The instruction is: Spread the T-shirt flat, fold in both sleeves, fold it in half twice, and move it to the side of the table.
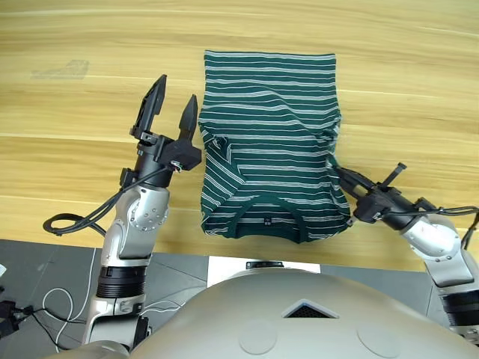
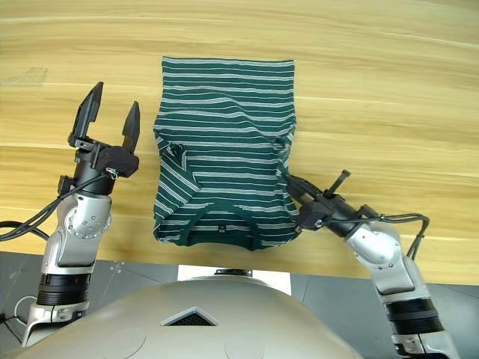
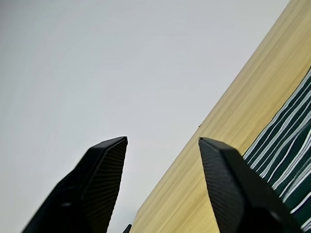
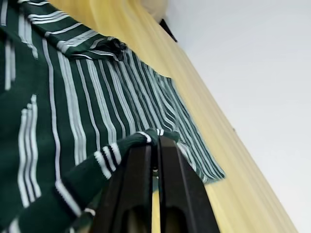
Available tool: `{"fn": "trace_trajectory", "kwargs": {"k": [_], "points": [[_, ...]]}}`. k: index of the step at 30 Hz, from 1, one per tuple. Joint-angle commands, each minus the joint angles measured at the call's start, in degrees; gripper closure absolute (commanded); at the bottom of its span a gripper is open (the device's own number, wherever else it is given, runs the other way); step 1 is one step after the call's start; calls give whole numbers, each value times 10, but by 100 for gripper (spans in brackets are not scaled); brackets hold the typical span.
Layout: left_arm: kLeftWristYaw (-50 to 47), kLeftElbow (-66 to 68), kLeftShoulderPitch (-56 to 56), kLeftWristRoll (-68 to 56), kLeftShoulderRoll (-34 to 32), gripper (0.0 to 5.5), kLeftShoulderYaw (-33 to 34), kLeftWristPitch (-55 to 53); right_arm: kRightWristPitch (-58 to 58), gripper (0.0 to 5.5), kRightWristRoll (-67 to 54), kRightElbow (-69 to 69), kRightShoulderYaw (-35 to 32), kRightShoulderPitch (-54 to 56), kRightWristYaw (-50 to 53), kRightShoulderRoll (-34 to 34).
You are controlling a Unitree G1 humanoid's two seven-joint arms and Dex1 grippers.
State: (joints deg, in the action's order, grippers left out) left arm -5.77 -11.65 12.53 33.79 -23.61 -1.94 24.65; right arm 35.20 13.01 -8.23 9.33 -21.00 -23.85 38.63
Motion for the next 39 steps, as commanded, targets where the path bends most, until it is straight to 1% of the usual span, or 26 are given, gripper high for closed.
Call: {"fn": "trace_trajectory", "kwargs": {"k": [1, 8, 9, 16, 20, 22, 25, 29, 32, 36, 39], "points": [[4, -1, -4, 9, 2, 274, -9, -1, 7, 548, 38, 32, 19, 20, -4, -7], [4, 0, -4, 8, 0, 274, -17, -2, 18, 548, 90, 86, 45, 52, 12, -17], [4, 0, -4, 8, 0, 274, -17, -2, 18, 517, 96, 94, 48, 62, 13, -19], [4, 4, -4, 6, -1, 274, -17, -1, 40, 387, 113, 115, 90, 114, -7, -24], [6, 11, -2, 5, -7, 274, -16, 1, 46, 311, 111, 95, 116, 121, -24, -24], [6, 17, -4, 5, -10, 274, -16, 3, 45, 279, 107, 78, 122, 115, -30, -21], [4, 28, -8, 6, -11, 274, -17, 5, 29, 214, 103, 71, 116, 117, -25, -30], [-2, 37, -7, 4, -13, 274, -11, 11, -9, 214, 69, 100, 60, 131, -3, -29], [-8, 34, 3, 7, -11, 274, -7, 10, -21, 214, 47, 130, 35, 121, 7, -29], [-17, 42, 5, 11, -8, 274, -9, 11, -41, 214, -5, 163, -14, 143, 31, -48], [-18, 38, 5, 10, -6, 274, -10, 8, -49, 214, -1, 170, -22, 158, 37, -51]]}}
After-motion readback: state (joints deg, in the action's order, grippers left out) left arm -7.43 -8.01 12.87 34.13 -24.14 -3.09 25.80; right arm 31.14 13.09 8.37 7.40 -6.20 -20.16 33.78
